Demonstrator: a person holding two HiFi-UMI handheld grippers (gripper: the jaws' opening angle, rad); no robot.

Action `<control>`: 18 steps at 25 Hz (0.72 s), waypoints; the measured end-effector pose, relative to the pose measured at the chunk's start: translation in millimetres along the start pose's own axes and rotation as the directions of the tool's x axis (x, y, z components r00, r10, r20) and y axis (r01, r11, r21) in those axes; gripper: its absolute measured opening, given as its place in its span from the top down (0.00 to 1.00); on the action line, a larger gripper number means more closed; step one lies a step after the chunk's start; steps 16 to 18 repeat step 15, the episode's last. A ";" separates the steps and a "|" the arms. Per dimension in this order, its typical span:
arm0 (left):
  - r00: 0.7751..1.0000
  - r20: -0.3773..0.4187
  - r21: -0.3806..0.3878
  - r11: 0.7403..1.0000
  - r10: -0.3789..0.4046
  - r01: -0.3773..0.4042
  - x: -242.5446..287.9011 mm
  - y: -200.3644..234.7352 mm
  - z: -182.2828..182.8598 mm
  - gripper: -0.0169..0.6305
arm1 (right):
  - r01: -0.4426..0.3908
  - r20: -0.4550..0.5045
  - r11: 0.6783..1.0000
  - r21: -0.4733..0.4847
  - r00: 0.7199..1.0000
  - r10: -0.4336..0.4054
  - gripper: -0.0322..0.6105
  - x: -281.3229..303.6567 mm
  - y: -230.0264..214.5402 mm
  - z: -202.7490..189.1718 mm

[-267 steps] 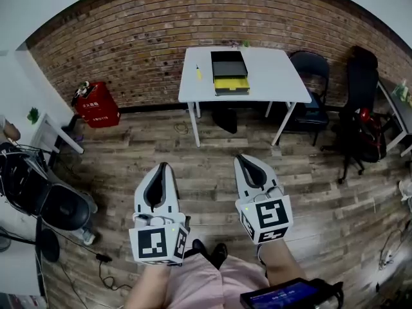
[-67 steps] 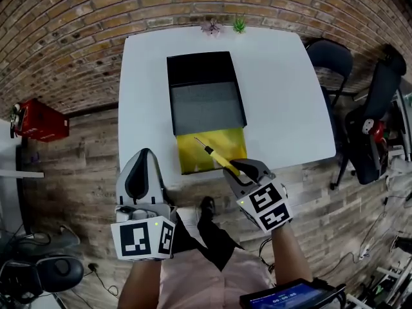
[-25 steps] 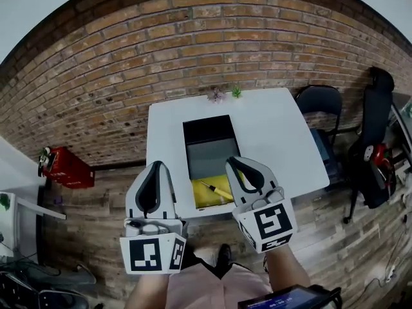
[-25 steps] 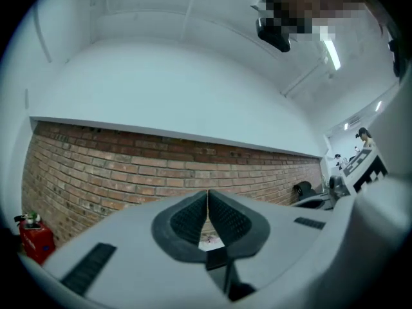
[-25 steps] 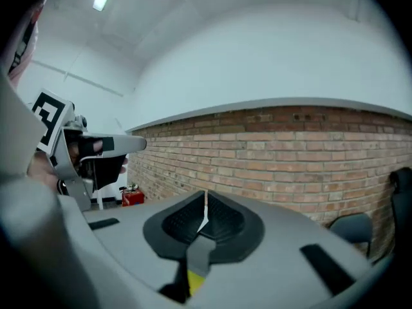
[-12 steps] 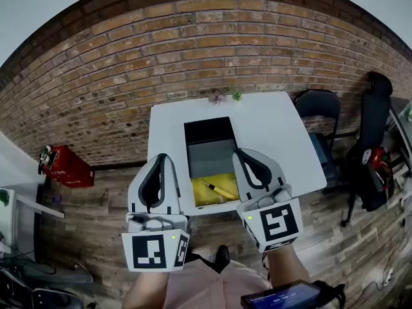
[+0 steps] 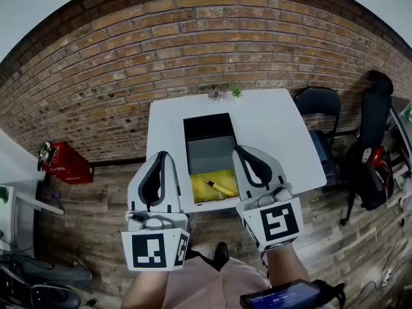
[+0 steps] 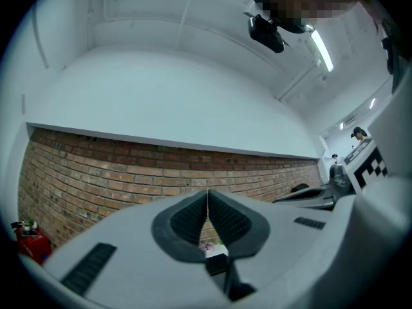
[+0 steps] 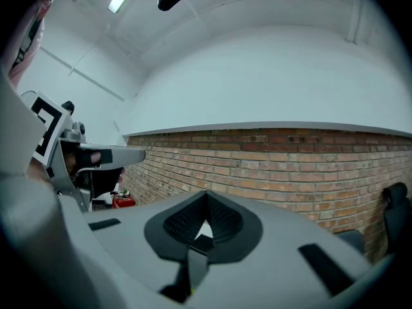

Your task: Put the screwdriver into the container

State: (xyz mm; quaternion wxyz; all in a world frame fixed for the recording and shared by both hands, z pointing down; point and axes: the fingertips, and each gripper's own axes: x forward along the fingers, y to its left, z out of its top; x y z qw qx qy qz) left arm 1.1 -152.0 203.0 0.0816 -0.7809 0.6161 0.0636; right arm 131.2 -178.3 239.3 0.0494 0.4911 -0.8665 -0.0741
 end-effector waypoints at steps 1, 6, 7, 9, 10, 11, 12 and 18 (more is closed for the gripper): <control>1.000 0.000 0.000 1.000 0.000 0.000 -0.5 0.1 -0.2 0.95 | 0.001 -0.001 1.000 0.000 1.000 -0.001 0.95 -0.4 0.2 -0.4; 1.000 0.002 0.000 1.000 0.001 -0.001 -3.8 -0.5 -1.1 0.95 | 0.005 -0.005 1.000 -0.002 1.000 -0.005 0.95 -3.1 0.7 -2.9; 1.000 0.000 -0.001 1.000 0.002 -0.002 -4.2 -0.3 -1.4 0.95 | 0.006 -0.006 1.000 -0.002 1.000 -0.006 0.95 -3.2 0.9 -3.2; 1.000 -0.002 -0.002 1.000 0.002 -0.002 -4.8 0.7 -1.7 0.95 | 0.006 -0.007 1.000 -0.001 1.000 -0.006 0.95 -2.6 1.9 -3.0; 1.000 -0.003 -0.002 1.000 0.003 -0.003 -5.0 1.4 -1.6 0.95 | 0.005 -0.008 1.000 -0.001 1.000 -0.005 0.95 -2.2 2.5 -2.8; 1.000 -0.002 -0.003 1.000 0.004 -0.004 -5.2 2.0 -1.4 0.95 | 0.005 -0.009 1.000 -0.002 1.000 -0.005 0.95 -2.0 3.0 -2.7; 1.000 -0.002 -0.004 1.000 0.005 -0.005 -5.4 2.6 -1.2 0.95 | 0.005 -0.010 1.000 -0.002 1.000 -0.005 0.95 -1.9 3.2 -2.6; 1.000 -0.002 -0.005 1.000 0.006 -0.006 -5.7 3.7 -0.7 0.95 | 0.005 -0.012 1.000 -0.004 1.000 -0.005 0.95 -1.6 3.5 -2.0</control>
